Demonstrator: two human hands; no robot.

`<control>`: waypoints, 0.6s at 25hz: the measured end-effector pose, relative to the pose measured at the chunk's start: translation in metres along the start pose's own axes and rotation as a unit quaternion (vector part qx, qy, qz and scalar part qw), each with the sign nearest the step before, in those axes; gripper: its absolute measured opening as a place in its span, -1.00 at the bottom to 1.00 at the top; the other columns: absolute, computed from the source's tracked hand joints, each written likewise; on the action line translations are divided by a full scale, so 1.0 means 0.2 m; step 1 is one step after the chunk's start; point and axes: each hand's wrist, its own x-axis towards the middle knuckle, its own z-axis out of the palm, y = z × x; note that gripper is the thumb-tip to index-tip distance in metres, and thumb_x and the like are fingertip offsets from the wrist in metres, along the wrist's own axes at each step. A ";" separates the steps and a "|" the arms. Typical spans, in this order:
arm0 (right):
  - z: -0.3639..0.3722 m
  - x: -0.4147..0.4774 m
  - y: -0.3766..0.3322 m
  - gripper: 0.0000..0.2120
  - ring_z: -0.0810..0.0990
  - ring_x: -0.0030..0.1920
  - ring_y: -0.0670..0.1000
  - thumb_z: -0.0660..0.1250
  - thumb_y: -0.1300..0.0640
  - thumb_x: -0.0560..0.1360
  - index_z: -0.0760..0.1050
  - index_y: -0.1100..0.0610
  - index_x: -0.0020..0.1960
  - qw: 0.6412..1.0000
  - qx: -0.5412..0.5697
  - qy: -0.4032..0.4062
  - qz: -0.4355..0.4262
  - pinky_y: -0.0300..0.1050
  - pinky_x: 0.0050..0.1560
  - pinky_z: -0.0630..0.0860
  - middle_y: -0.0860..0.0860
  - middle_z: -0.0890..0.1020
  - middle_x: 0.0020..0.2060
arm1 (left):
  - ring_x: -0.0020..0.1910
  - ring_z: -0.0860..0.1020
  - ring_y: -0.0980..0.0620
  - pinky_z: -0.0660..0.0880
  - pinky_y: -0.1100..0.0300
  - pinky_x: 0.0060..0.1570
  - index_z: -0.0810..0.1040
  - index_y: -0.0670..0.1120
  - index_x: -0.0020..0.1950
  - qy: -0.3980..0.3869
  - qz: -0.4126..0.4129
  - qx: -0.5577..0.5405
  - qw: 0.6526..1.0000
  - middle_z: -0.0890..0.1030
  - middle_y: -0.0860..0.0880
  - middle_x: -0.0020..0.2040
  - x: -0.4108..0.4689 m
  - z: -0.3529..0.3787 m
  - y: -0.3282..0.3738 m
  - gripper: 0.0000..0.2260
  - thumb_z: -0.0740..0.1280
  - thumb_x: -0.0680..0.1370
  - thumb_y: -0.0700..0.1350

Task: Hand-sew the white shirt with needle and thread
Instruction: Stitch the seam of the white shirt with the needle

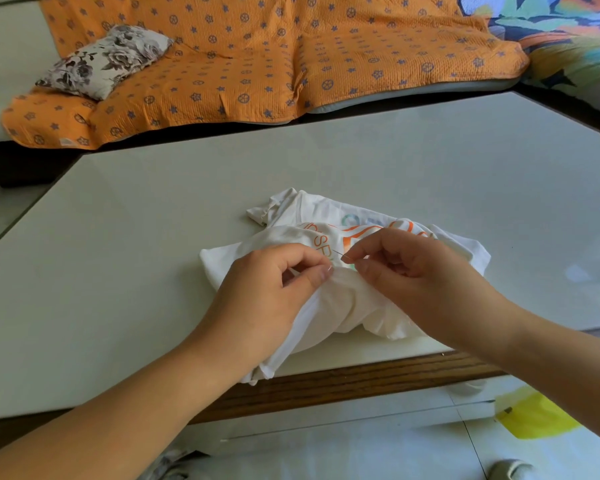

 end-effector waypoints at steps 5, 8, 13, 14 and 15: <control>-0.03 -0.01 -0.04 -0.75 0.56 -0.27 -0.28 0.30 0.17 0.55 0.65 -0.14 -0.11 0.998 0.035 -0.015 0.043 -0.50 -0.20 0.40 -0.24 0.67 -0.28 | -0.16 0.55 -0.10 0.47 0.23 -0.15 0.62 0.17 -0.14 -0.022 0.011 -0.034 0.999 0.65 -0.03 -0.20 0.00 0.00 0.00 -0.88 0.33 0.56 0.00; -0.03 -0.02 -0.04 -0.76 0.56 -0.24 -0.30 0.30 0.18 0.55 0.65 -0.12 -0.12 0.998 0.022 -0.015 0.056 -0.53 -0.20 0.40 -0.30 0.66 -0.30 | -0.14 0.57 -0.09 0.48 0.29 -0.14 0.62 0.16 -0.12 -0.028 0.011 -0.040 0.999 0.66 0.02 -0.20 0.00 0.00 -0.01 -0.88 0.33 0.57 -0.02; -0.04 -0.03 -0.05 -0.78 0.60 -0.22 -0.16 0.31 0.15 0.54 0.64 -0.11 -0.17 0.997 0.019 -0.006 0.076 -0.39 -0.18 0.45 -0.22 0.67 -0.29 | -0.11 0.60 -0.01 0.47 0.41 -0.12 0.63 0.13 -0.10 -0.029 0.000 -0.055 0.998 0.67 0.08 -0.16 0.01 0.00 -0.01 -0.89 0.34 0.57 -0.04; -0.04 -0.03 -0.05 -0.78 0.61 -0.18 -0.12 0.32 0.15 0.54 0.65 -0.11 -0.17 0.997 0.020 -0.007 0.080 -0.33 -0.13 0.47 -0.19 0.68 -0.27 | -0.11 0.61 0.04 0.47 0.43 -0.12 0.63 0.13 -0.10 -0.031 -0.002 -0.059 0.998 0.67 0.09 -0.15 0.01 0.00 -0.01 -0.89 0.34 0.57 -0.05; -0.04 -0.03 -0.05 -0.79 0.61 -0.15 -0.09 0.32 0.14 0.54 0.65 -0.10 -0.17 0.996 0.023 -0.009 0.083 -0.29 -0.10 0.48 -0.18 0.69 -0.26 | -0.11 0.61 0.11 0.45 0.45 -0.11 0.63 0.12 -0.10 -0.032 -0.003 -0.063 0.997 0.67 0.11 -0.14 0.00 0.00 -0.01 -0.89 0.34 0.57 -0.06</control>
